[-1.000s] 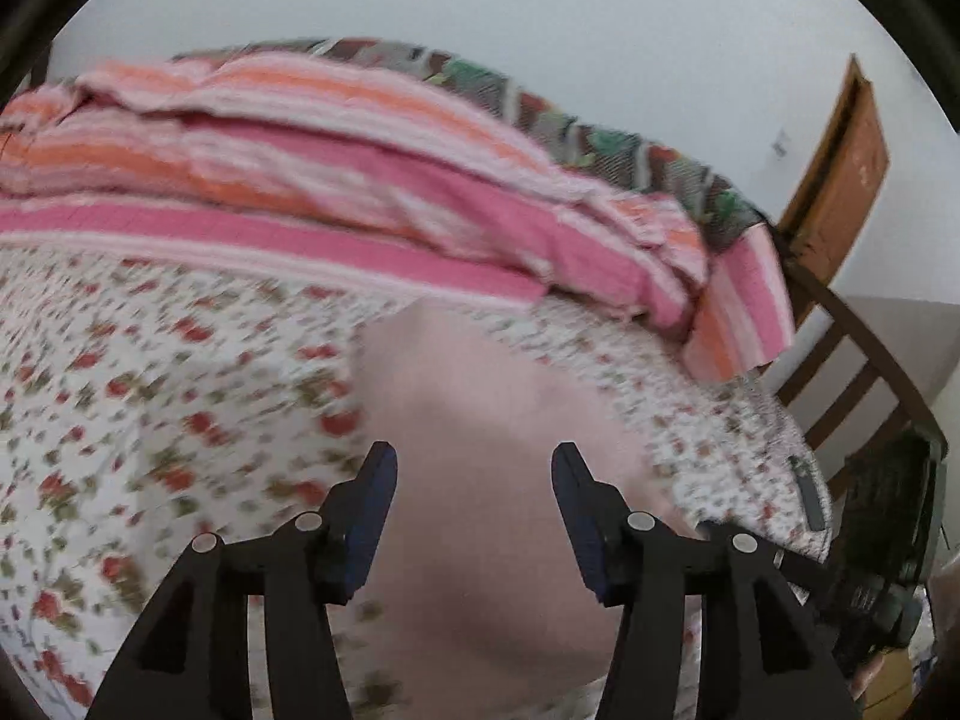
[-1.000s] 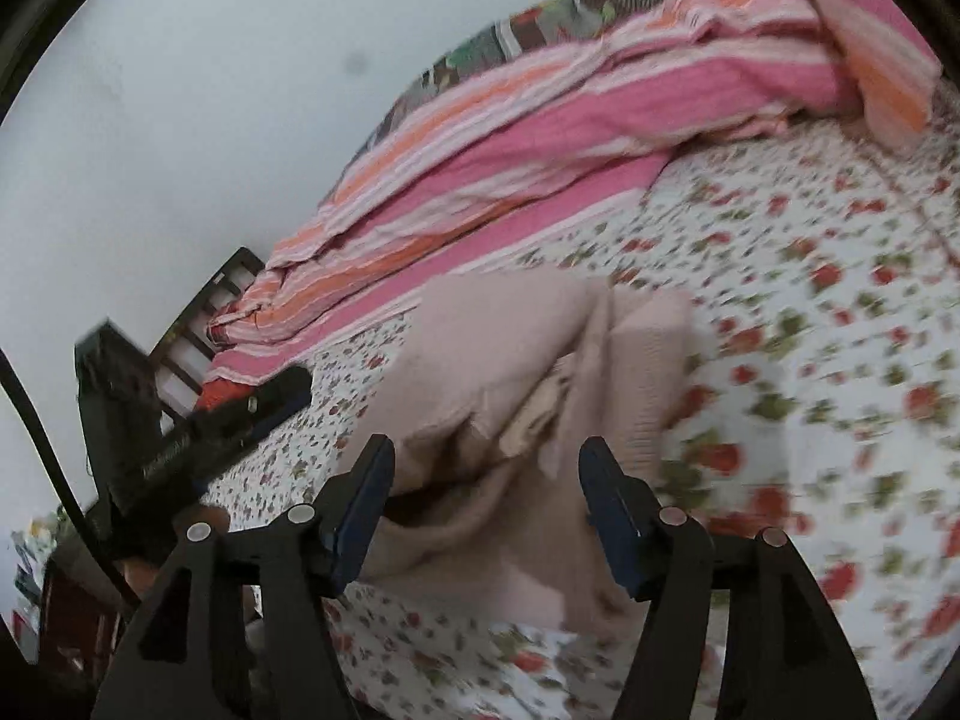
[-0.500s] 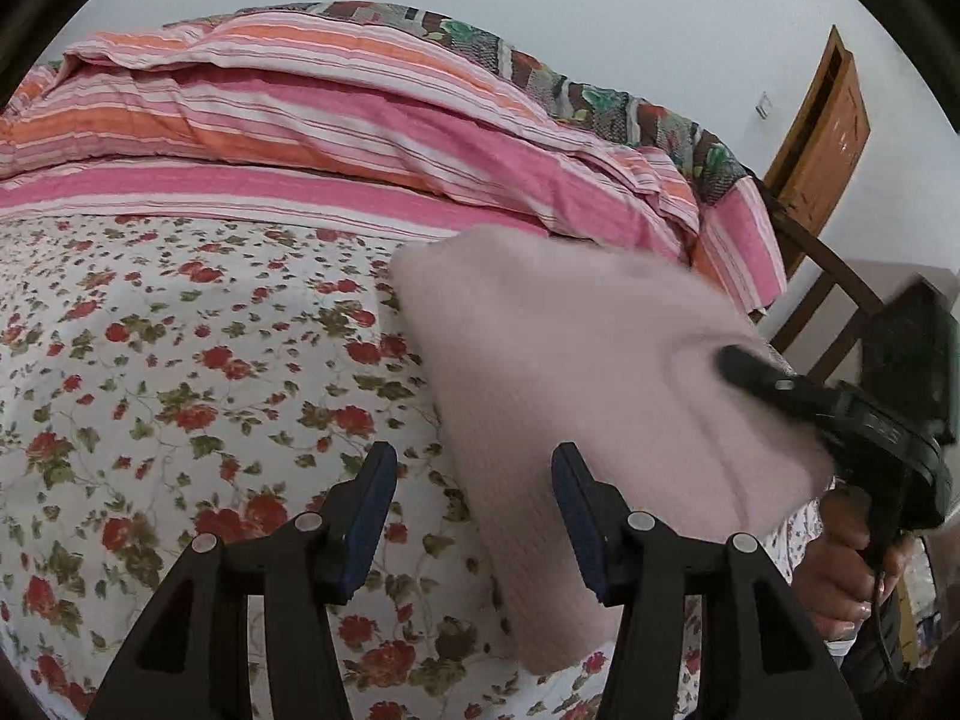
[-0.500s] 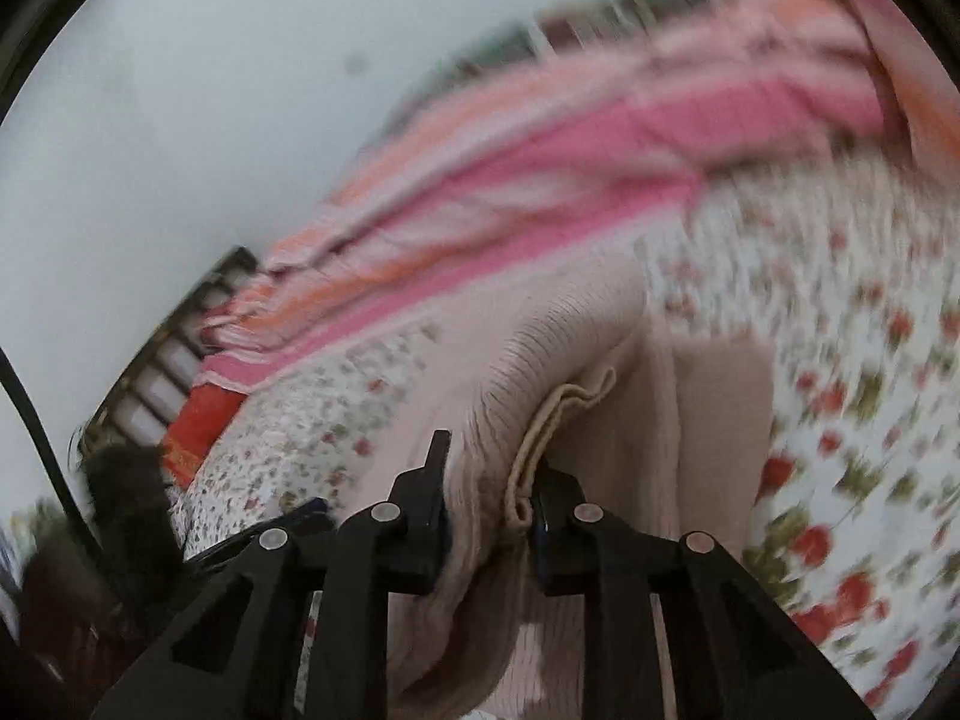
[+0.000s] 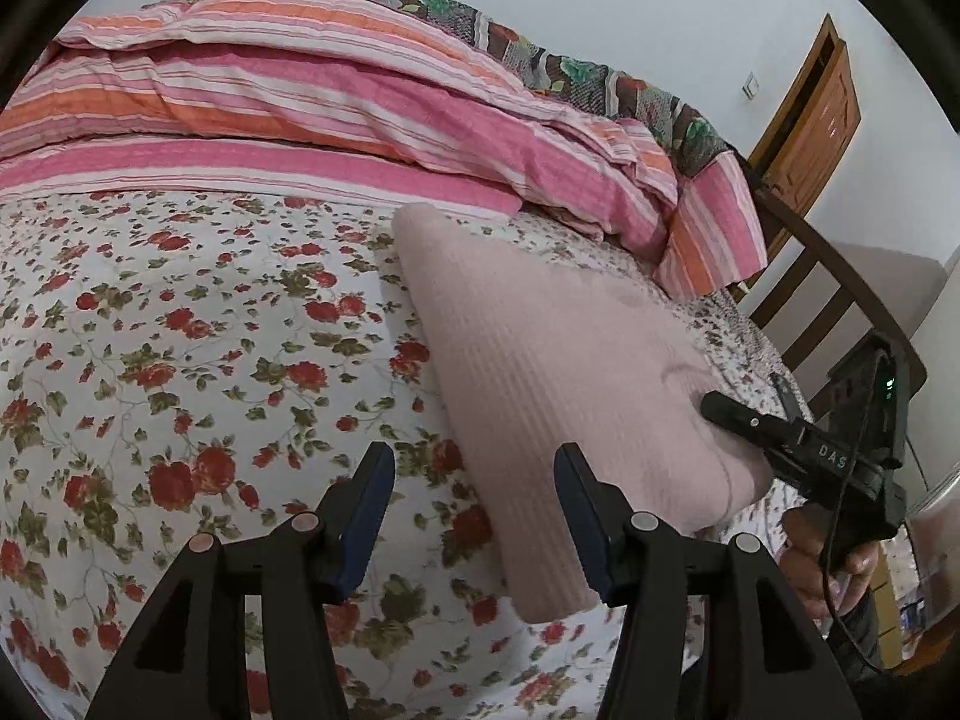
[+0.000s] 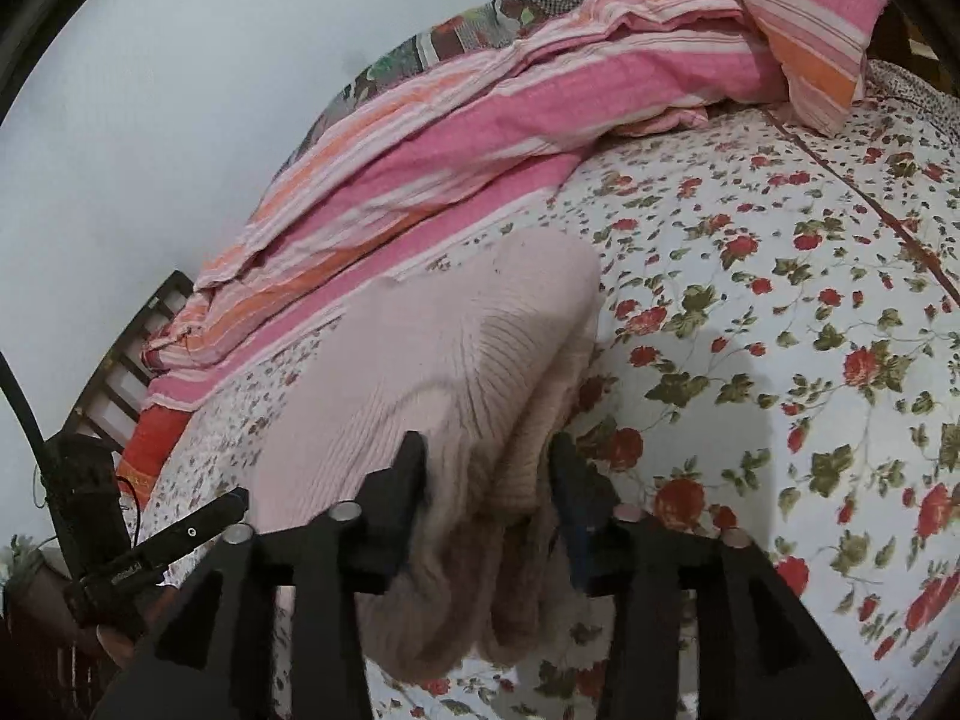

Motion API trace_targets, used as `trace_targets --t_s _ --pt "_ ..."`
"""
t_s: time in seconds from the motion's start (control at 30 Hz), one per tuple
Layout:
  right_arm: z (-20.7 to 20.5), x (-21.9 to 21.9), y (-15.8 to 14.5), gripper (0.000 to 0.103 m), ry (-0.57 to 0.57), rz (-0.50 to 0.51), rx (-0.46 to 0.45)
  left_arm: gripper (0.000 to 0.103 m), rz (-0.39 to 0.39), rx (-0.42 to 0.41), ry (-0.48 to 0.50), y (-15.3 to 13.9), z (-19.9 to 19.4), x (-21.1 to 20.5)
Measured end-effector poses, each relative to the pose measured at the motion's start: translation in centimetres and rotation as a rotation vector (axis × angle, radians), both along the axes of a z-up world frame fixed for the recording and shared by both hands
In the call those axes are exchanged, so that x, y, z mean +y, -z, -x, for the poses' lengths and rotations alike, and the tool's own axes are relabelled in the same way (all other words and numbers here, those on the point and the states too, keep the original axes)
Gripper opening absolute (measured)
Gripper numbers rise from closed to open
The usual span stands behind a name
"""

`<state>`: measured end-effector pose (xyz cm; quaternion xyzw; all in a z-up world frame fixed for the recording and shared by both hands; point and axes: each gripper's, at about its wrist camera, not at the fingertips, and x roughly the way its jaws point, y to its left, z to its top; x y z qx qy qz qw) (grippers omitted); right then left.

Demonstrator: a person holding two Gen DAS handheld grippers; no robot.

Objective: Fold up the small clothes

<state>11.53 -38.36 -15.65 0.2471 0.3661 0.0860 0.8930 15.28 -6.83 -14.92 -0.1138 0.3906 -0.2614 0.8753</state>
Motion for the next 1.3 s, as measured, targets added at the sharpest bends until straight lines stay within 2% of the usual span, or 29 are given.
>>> trace_targets --t_s 0.17,0.23,0.43,0.47,0.5,0.53,0.57,0.63,0.7,0.83,0.9,1.0,1.07,1.13,1.3 --pt "-2.2 -0.1 2.2 0.067 -0.024 -0.084 0.095 0.053 0.029 -0.005 -0.010 -0.8 -0.3 0.0" --pt "-3.0 -0.1 2.8 0.076 -0.026 -0.102 0.100 0.054 0.037 -0.009 -0.011 -1.0 -0.5 0.2" --pt "-5.9 1.1 3.3 0.087 -0.031 -0.055 0.138 0.054 0.045 -0.022 -0.027 -1.2 -1.4 0.9" --pt "-6.5 1.3 3.3 0.086 -0.044 -0.045 0.148 0.054 0.050 -0.020 -0.036 -1.1 -1.6 1.2" --pt "-6.9 1.5 3.4 0.076 -0.065 -0.052 0.152 0.054 0.055 -0.018 -0.044 -1.1 -1.7 1.5" --pt "-7.3 1.5 3.6 0.059 -0.095 -0.092 0.162 0.054 0.063 -0.016 -0.052 -1.0 -1.8 1.9" --pt "-7.5 1.4 3.8 0.057 -0.107 -0.129 0.176 0.054 0.069 -0.014 -0.059 -0.9 -1.8 2.3" --pt "-7.7 1.5 3.3 0.042 -0.114 -0.129 0.174 0.054 0.075 -0.011 -0.075 -0.9 -1.9 3.0" --pt "-7.4 1.8 2.0 0.038 -0.122 -0.127 0.148 0.054 0.087 -0.010 -0.087 -0.9 -1.9 3.9" --pt "-6.1 2.1 -2.4 0.035 -0.112 -0.194 0.035 0.054 0.105 -0.018 -0.112 -1.2 -1.6 5.8" --pt "-5.7 2.9 -5.2 0.035 -0.083 -0.152 -0.015 0.054 0.109 -0.028 -0.120 -1.4 -1.4 6.8" --pt "-5.6 4.9 -8.4 0.035 -0.048 -0.017 -0.049 0.054 0.131 -0.043 -0.144 -1.6 -1.1 8.6" --pt "-6.1 6.4 -9.5 0.035 -0.026 0.049 -0.052 0.054 0.148 -0.046 -0.160 -1.6 -1.1 9.7" --pt "-6.9 7.7 -10.1 0.035 -0.022 0.074 -0.045 0.054 0.164 -0.048 -0.171 -1.5 -1.1 10.7" --pt "-9.9 12.0 -10.0 0.035 -0.076 -0.002 -0.031 0.054 0.164 -0.057 -0.198 -1.2 -1.3 13.0"
